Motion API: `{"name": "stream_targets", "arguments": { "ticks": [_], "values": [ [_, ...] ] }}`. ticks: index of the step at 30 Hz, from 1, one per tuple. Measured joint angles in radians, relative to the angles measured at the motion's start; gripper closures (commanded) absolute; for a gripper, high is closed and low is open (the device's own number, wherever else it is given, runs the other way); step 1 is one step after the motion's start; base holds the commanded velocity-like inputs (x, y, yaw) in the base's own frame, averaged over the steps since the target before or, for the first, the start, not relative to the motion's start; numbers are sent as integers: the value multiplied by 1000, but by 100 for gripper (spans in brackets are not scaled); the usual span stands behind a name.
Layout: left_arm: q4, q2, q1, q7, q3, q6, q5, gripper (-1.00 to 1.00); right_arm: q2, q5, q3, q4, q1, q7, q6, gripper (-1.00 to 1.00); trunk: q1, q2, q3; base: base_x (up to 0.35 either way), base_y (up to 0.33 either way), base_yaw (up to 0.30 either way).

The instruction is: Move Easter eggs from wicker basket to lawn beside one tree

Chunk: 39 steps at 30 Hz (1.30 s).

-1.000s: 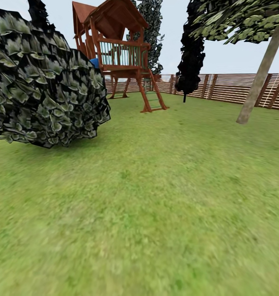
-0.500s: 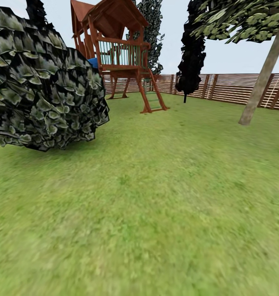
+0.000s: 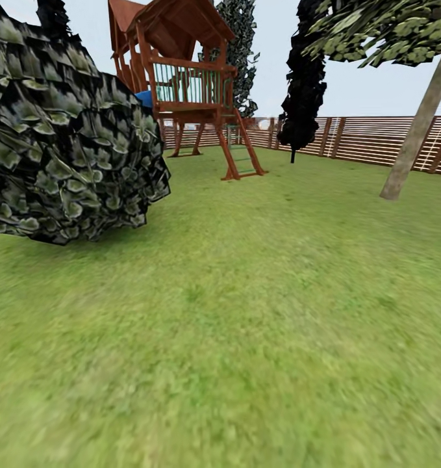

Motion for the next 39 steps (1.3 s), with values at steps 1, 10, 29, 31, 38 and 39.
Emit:
{"name": "stream_targets", "arguments": {
  "ticks": [1, 10, 29, 31, 38, 39],
  "values": [
    [0, 0, 0, 0, 0, 0, 0, -100, 0, 0, 0, 0, 0, 0, 0, -100, 0, 0, 0, 324, 0, -106],
    [0, 0, 0, 0, 0, 0, 0, -100, 0, 0, 0, 0, 0, 0, 0, -100, 0, 0, -3, 324, 0, -58],
    [0, 0, 0, 0, 0, 0, 0, -100, 0, 0, 0, 0, 0, 0, 0, -100, 0, 0, -3, 324, 0, 0],
    [0, 0, 0, 0, 0, 0, 0, -100, 0, 0, 0, 0, 0, 0, 0, -100, 0, 0, -3, 324, 0, 0],
    [0, 0, 0, 0, 0, 0, 0, -100, 0, 0, 0, 1, 0, 0, 0, -100, 0, 0, -3, 324, 0, 0],
    [0, 0, 0, 0, 0, 0, 0, -100, 0, 0, 0, 0, 0, 0, -1, -100, 0, 0, -3, 324, 0, 0]
  ]
}}
